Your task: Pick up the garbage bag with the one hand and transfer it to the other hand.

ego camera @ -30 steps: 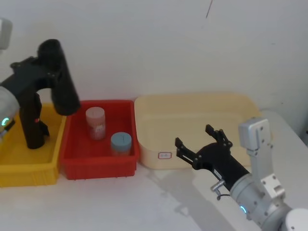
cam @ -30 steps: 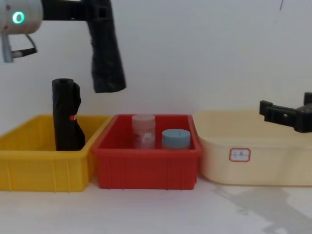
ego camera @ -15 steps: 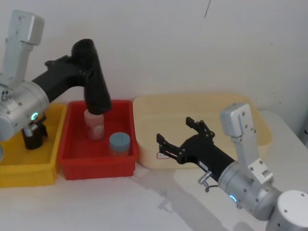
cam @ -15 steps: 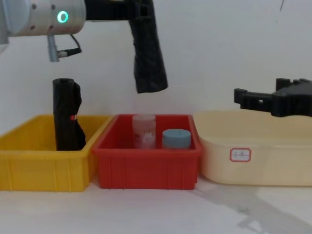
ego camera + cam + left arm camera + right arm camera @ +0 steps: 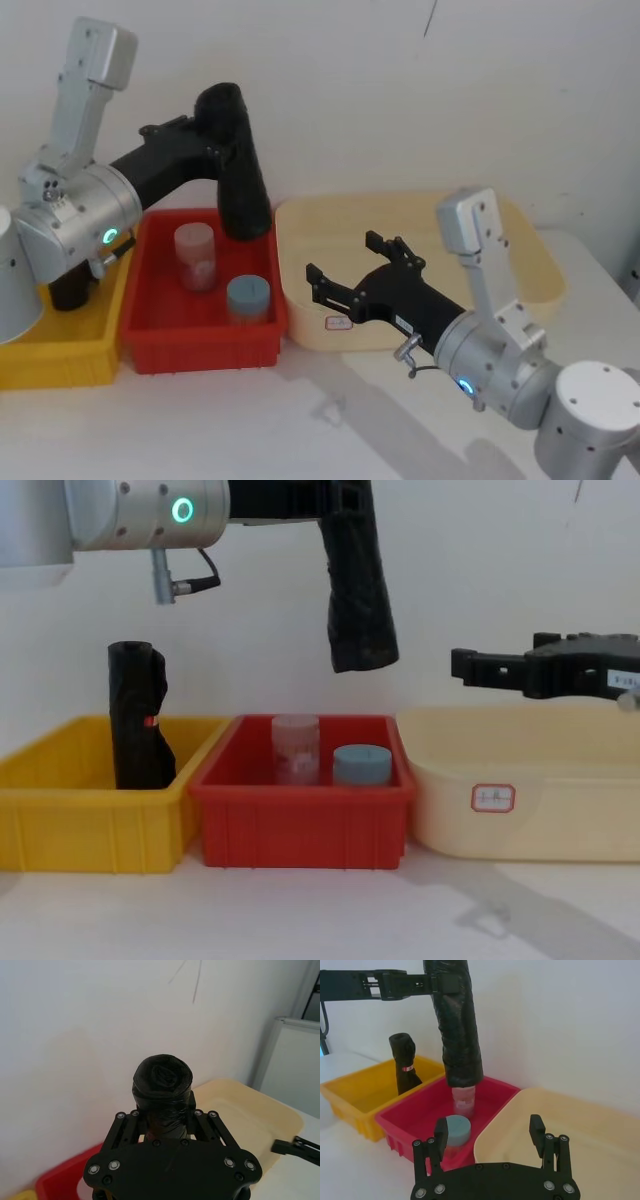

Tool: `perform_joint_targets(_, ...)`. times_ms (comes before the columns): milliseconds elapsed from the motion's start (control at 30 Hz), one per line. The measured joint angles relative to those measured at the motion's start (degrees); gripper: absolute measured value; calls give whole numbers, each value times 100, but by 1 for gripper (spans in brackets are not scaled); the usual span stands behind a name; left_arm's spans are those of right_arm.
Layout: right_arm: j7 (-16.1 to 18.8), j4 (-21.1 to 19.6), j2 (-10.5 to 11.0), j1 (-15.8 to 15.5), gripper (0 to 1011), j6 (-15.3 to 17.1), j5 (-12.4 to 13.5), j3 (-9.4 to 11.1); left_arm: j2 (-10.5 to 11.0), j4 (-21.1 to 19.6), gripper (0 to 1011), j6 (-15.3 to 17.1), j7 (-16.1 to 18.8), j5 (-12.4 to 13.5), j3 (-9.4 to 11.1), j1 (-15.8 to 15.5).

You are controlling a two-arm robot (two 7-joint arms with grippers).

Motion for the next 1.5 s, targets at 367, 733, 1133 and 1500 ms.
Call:
perform_joint_targets(367,41,312,-23,362,1000,43,-259,-144,-48,42,391,69,-41,-80,110,-76)
perform_joint_targets(733,135,558,-99,622,999,20,-391,-235,-88,52,391,138,-15,-127,209,-132)
perform_joint_targets(1133,235,757,-239,824,999,-21,-449,-290,-116,43,391,237,-7,-188,334,-173)
perform_joint_targets(1500,293,884,-387,978,1000,-4,-458,-340,-112,-1,391,286,31,-203,441,-173)
